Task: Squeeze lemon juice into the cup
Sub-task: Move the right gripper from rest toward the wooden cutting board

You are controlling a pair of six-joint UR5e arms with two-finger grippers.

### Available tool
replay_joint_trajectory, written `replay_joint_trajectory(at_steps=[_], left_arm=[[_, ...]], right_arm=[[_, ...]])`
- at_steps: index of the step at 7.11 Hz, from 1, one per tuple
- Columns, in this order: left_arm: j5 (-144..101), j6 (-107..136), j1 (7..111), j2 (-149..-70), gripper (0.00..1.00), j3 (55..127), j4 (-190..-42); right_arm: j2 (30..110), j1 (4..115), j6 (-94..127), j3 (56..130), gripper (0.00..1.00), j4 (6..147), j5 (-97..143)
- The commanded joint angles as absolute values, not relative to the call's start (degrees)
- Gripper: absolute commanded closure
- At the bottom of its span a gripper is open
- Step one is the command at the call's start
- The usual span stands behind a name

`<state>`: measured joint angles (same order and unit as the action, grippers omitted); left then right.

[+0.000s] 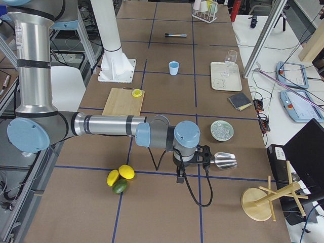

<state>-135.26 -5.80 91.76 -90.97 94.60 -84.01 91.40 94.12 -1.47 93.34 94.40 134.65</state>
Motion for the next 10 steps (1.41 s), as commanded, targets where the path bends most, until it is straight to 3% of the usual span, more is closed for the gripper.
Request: replay_joint_trajectory(at_steps=[1,4,7,10], left_arm=[[-135.3,-6.0,91.8,-91.0,0.00,94.8,-84.4],[-135.3,-5.0,88.9,-91.8,0.00,97.9,-87.4],[-135.3,12.9,79.4,-91.8,0.00,106.2,-91.1],[-135.2,19.9,77.0,-91.7,0.00,106.2,-97.1]], right_arm=[[91.2,94.1,-1.4,93.3,0.00,94.3,134.8],[90.7,93.3,-0.4,94.5,0.00,93.7,135.6],[89.8,91.7,1.3,97.5,0.00,93.7,135.6],[90.5,87.3,6.3,100.5,0.00,93.6,138.8]])
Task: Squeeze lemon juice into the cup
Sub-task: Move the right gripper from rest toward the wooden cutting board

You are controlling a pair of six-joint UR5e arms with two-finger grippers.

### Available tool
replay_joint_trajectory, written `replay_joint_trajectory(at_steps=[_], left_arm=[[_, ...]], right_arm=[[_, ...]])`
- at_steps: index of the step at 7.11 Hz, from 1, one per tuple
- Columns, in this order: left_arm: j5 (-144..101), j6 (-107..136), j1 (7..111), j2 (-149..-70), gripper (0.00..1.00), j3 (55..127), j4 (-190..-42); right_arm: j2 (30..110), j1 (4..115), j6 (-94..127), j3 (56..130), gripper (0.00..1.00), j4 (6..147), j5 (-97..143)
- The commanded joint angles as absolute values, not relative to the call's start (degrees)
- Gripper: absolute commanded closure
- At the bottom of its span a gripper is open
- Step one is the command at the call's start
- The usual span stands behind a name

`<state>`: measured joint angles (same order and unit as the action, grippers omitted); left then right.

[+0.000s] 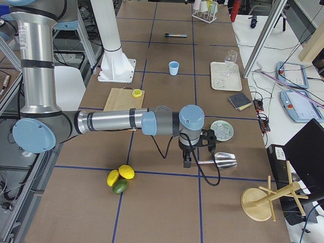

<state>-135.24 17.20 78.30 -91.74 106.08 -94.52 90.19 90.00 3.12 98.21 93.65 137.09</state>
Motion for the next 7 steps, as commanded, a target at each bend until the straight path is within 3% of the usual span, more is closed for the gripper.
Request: replay_joint_trajectory(at_steps=[1,3,7], left_arm=[[-135.3,20.1,76.3,-91.8,0.00,106.0,-97.6],[-135.0,22.6,73.9,-91.8,0.00,105.6,-99.6],[-134.6,28.7,69.8,-92.9,0.00,104.7,-103.5]], right_arm=[[90.5,81.9,14.7,105.8,0.00,93.6,138.5],[90.4,74.1,28.0,114.1,0.00,91.5,135.7],[91.7,55.7,57.6,121.6,0.00,79.6,126.8]])
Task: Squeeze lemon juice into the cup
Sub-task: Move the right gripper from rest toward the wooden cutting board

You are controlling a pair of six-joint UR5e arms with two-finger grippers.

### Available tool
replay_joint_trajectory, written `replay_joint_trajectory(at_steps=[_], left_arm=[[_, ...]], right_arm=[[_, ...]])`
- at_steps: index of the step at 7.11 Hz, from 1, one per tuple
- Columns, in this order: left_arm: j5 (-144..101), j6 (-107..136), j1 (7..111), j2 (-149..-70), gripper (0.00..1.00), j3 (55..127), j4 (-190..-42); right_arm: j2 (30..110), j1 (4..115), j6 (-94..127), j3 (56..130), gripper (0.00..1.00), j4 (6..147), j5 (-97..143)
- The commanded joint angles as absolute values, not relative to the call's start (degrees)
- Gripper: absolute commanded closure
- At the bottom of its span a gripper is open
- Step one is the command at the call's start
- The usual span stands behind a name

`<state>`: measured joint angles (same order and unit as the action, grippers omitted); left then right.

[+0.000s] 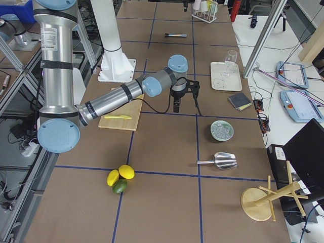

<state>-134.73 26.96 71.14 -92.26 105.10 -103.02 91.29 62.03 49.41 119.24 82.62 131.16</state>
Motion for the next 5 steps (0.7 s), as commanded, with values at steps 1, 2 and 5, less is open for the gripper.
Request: replay_joint_trajectory(at_steps=[1,2,5], left_arm=[[-134.6,30.9,67.5,-94.7,0.00,103.1,-103.6],[-131.6,32.8,65.7,-95.5,0.00,102.0,-105.0],[-130.8,37.3,63.0,-96.4,0.00,99.2,-110.6]], right_arm=[[91.7,50.2,61.8,122.6,0.00,79.2,122.2],[91.7,45.8,65.9,123.0,0.00,76.7,118.0],[91.3,30.1,80.3,127.3,0.00,75.8,106.7]])
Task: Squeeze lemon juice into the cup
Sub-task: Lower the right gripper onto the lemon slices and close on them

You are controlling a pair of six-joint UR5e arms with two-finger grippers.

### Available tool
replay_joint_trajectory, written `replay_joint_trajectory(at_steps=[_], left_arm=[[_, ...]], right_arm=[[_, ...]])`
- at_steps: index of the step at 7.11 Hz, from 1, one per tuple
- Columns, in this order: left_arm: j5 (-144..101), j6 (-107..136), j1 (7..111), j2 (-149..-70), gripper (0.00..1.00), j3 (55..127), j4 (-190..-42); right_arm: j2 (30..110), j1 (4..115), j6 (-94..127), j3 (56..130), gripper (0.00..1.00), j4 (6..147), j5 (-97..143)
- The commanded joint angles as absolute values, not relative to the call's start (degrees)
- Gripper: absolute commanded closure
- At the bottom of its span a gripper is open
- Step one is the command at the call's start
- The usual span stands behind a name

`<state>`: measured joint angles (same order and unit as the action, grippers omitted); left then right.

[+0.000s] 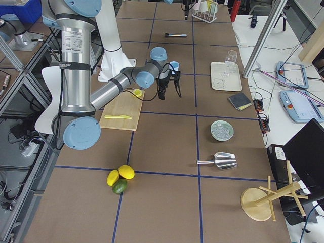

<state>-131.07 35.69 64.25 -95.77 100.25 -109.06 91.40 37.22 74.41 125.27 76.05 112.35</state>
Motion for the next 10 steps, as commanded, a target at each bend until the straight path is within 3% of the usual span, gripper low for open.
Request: replay_joint_trajectory(at_steps=[1,3,10], left_arm=[[-130.8,37.4,62.9,-97.5,0.00,97.7,-110.7],[-130.7,37.4,62.8,-98.1,0.00,96.7,-110.8],[-130.8,37.3,62.6,-99.6,0.00,95.7,-110.8]], right_arm=[[91.2,23.9,84.2,127.4,0.00,75.8,101.6],[91.1,11.8,90.3,127.3,0.00,75.8,90.6],[90.5,5.0,90.3,123.8,0.00,75.9,89.0]])
